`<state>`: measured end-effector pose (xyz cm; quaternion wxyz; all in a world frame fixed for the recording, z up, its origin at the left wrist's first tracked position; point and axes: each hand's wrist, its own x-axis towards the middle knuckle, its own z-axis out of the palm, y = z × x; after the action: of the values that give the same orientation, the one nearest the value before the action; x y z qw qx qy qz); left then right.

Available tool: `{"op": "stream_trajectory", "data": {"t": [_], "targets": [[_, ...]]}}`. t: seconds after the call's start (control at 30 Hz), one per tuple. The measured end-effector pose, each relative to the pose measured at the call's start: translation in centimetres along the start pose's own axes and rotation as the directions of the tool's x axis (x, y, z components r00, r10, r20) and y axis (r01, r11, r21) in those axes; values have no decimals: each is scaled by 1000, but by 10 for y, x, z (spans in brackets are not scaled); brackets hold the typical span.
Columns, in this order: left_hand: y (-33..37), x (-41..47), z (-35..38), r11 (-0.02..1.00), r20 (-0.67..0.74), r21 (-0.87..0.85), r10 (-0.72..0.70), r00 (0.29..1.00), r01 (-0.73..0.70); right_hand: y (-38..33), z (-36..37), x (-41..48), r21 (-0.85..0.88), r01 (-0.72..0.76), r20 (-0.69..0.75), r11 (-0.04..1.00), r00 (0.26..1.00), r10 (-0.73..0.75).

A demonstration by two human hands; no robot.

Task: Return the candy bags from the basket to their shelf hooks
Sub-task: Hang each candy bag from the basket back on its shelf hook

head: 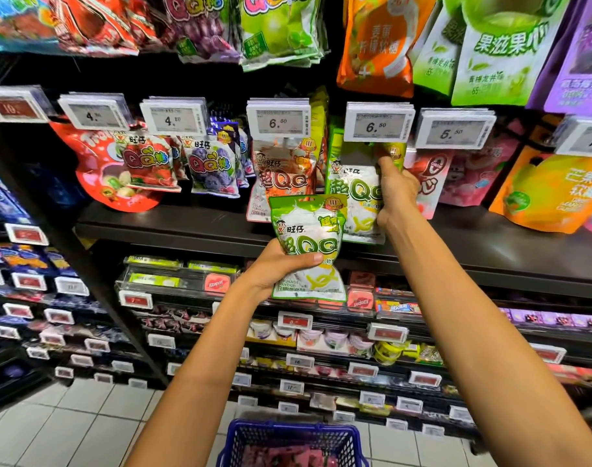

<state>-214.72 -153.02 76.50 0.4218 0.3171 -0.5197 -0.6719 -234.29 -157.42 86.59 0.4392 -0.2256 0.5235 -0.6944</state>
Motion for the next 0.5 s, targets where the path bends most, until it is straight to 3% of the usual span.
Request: {"op": "stream_trajectory", "data": {"t": [0.5], "targets": [[1,13,1,999,-93,-26,-48,995,46,4,11,18,-116,-48,-75,992,996,39]]}}
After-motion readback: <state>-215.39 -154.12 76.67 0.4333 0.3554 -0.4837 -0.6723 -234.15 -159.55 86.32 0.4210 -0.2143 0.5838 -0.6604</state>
